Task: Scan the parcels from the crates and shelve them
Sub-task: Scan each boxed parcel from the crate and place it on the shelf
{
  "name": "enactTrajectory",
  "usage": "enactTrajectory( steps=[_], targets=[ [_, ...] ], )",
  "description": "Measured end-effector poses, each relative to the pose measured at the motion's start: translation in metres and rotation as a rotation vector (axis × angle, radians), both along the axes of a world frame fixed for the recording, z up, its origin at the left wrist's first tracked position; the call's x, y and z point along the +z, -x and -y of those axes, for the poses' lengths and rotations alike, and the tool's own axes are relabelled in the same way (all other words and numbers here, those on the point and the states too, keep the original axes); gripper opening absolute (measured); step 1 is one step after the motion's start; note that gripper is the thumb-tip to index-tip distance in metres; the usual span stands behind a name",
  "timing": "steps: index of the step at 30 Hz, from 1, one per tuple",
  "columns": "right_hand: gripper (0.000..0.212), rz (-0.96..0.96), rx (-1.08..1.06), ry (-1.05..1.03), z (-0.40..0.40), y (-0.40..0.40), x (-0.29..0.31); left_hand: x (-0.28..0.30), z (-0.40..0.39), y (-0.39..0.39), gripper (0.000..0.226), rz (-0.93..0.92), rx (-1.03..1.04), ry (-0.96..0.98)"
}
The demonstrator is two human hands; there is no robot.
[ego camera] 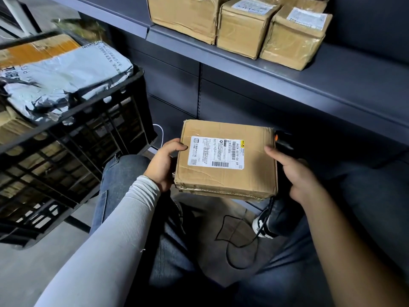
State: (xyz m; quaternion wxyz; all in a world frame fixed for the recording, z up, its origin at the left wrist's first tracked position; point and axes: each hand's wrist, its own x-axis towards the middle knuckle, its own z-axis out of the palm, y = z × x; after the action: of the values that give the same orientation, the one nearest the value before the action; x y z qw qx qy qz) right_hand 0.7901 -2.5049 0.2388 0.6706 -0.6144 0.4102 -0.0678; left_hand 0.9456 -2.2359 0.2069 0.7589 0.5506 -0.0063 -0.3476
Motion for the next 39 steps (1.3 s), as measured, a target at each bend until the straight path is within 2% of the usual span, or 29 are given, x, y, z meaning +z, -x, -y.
enactTrajectory(
  steps=[3,8,11,15,18,23,26,29,30,33,36,39],
  targets=[
    [0.064,-0.024,-0.072,0.058,0.0,-0.001,-0.002,0.001,-0.002,-0.001,0.055,-0.042,-0.026,-0.002],
    [0.071,0.012,-0.18,0.104,0.007,-0.005,-0.012,-0.003,-0.001,-0.003,0.09,-0.108,0.177,-0.028],
    [0.042,0.004,-0.114,0.04,0.004,-0.006,-0.011,-0.002,0.0,0.001,0.09,-0.077,0.162,-0.048],
    [0.029,0.015,-0.123,0.046,-0.004,-0.008,-0.014,0.006,0.002,0.01,0.074,-0.021,0.064,-0.07],
    [0.03,0.047,-0.178,0.04,-0.007,-0.011,-0.013,0.005,0.001,0.01,0.067,-0.098,0.034,-0.07],
    [0.021,0.076,-0.256,0.054,-0.002,-0.009,-0.002,0.008,0.0,0.009,0.04,-0.132,-0.016,-0.063],
    [0.032,0.07,-0.27,0.069,0.003,-0.007,0.004,0.005,0.0,0.005,0.052,-0.112,-0.011,-0.096],
    [0.044,0.097,-0.266,0.08,0.004,-0.008,0.01,0.003,0.002,0.008,0.039,-0.034,-0.106,-0.123],
    [0.043,0.111,-0.269,0.083,0.003,-0.008,0.011,0.001,0.002,0.008,0.04,-0.002,-0.139,-0.144],
    [0.042,0.144,-0.305,0.1,0.001,-0.01,0.014,-0.001,0.003,0.01,0.067,-0.003,-0.211,-0.228],
    [0.042,0.187,-0.328,0.174,-0.002,-0.014,0.013,0.001,0.005,0.017,0.067,0.021,-0.34,-0.324],
    [0.042,0.211,-0.333,0.222,-0.005,-0.019,0.014,0.004,0.006,0.021,0.078,0.066,-0.416,-0.381]
  ],
)
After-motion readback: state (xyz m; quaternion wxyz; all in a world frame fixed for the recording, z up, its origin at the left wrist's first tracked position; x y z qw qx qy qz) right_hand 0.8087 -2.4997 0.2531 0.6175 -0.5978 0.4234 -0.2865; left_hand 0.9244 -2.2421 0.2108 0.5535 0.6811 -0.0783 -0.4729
